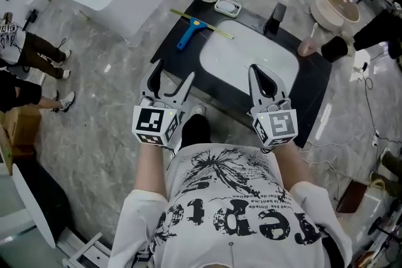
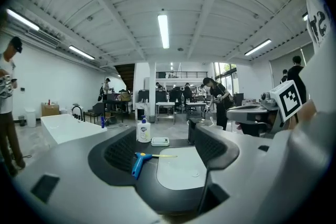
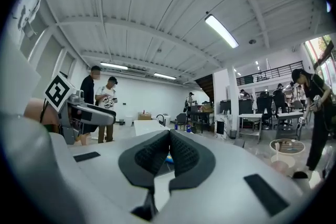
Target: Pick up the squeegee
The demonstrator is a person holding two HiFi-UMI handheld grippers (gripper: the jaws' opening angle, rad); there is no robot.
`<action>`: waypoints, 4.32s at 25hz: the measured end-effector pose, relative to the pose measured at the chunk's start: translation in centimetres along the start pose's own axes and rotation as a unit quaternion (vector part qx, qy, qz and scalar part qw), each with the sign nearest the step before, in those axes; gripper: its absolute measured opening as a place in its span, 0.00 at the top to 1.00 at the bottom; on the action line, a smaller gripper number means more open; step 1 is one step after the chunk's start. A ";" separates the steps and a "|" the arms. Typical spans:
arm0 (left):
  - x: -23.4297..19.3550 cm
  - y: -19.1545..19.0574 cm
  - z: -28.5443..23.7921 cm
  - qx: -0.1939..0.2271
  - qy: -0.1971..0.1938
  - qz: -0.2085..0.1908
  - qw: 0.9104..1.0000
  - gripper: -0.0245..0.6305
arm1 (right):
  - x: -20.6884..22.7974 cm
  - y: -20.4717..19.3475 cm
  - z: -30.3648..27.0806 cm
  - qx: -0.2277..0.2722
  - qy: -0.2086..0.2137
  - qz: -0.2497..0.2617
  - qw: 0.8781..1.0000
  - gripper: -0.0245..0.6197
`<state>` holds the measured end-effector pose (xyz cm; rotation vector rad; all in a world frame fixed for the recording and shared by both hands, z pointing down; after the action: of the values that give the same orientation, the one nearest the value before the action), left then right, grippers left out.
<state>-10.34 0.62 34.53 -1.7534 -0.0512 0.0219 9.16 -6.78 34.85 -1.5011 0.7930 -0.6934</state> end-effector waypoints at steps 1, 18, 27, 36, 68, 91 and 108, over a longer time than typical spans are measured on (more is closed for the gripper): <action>-1.0 -0.1 -1.7 -0.006 -0.008 0.000 1.000 0.45 | 0.5 0.0 -1.4 -0.002 -0.007 -0.001 1.000 0.94; -13.1 -12.6 -26.9 -0.228 -0.128 0.004 0.965 0.45 | 6.8 -7.7 -20.1 -0.109 -0.131 -0.063 0.983 0.94; -13.6 -21.7 -33.3 -0.337 -0.147 0.006 0.930 0.45 | 9.4 -12.1 -22.8 -0.134 -0.183 -0.083 0.970 0.94; -14.4 -24.3 -35.1 -0.356 -0.100 -0.017 0.929 0.64 | 8.8 -14.2 -22.9 -0.152 -0.196 -0.101 0.963 0.94; -12.0 -7.1 -28.9 -0.174 -0.096 -0.020 0.980 0.75 | 9.7 -5.8 -17.9 -0.093 -0.214 -0.055 0.971 0.94; -6.1 11.5 -21.9 0.082 -0.164 -0.051 0.982 0.75 | 9.9 6.6 -8.3 0.031 -0.295 0.021 0.955 0.94; -5.1 10.9 -21.3 0.071 -0.170 -0.051 0.982 0.75 | 9.0 6.2 -8.0 0.025 -0.271 0.029 0.962 0.94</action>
<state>-14.24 -22.53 27.61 -1.5873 -0.3787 0.2447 7.42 -18.91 29.06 -1.5160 0.3930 -0.2311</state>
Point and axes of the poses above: the fingertips, and each gripper's own axes: z backward along the fingers, x to its right, y out of its top, the point moved 3 cm from there along z, backward along the fingers, and after that the axes turned 3 degrees about y, right-handed, at the moved point
